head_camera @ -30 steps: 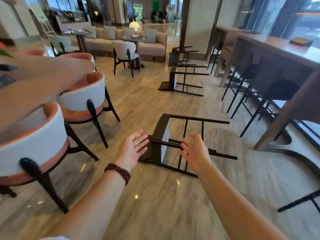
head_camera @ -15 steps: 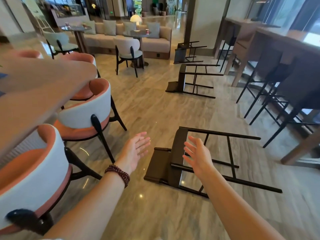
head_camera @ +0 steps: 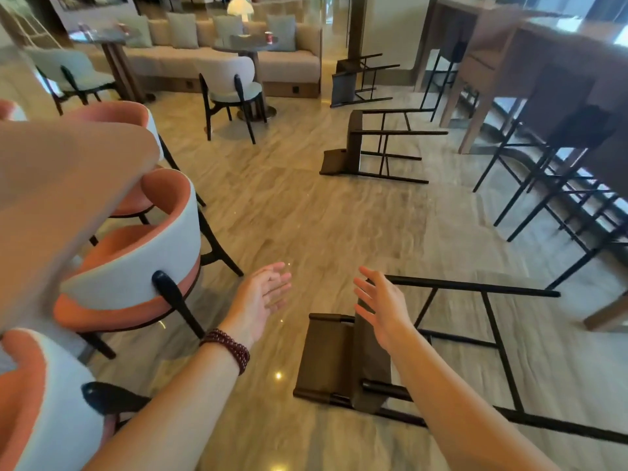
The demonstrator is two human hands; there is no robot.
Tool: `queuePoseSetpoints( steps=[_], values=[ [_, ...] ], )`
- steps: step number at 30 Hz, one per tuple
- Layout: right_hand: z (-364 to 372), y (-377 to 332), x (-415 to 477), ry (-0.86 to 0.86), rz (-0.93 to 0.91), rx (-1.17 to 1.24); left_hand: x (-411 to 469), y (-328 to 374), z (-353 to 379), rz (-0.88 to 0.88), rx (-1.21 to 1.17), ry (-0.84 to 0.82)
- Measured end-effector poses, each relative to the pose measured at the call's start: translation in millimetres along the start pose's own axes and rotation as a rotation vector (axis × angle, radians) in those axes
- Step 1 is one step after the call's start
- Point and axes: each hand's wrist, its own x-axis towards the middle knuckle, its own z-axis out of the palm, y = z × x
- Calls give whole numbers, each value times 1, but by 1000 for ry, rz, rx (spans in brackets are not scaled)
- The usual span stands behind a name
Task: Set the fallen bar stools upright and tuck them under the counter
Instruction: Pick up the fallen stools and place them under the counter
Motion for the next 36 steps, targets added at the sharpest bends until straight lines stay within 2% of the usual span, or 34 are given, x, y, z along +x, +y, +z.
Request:
queuePoseSetpoints(
  steps=[10, 17, 27, 36],
  values=[
    [73, 33, 81, 112, -21, -63, 128, 6, -43, -88, 107, -137],
    [114, 99, 132, 210, -65, -193, 207, -40, -78, -171, 172, -218],
    [79, 266, 251, 102, -62, -566, 323, -225, -108, -284, 198, -216],
    [23, 446, 355, -123, -111, -881, 407, -428, -130, -337, 242, -228]
  ],
)
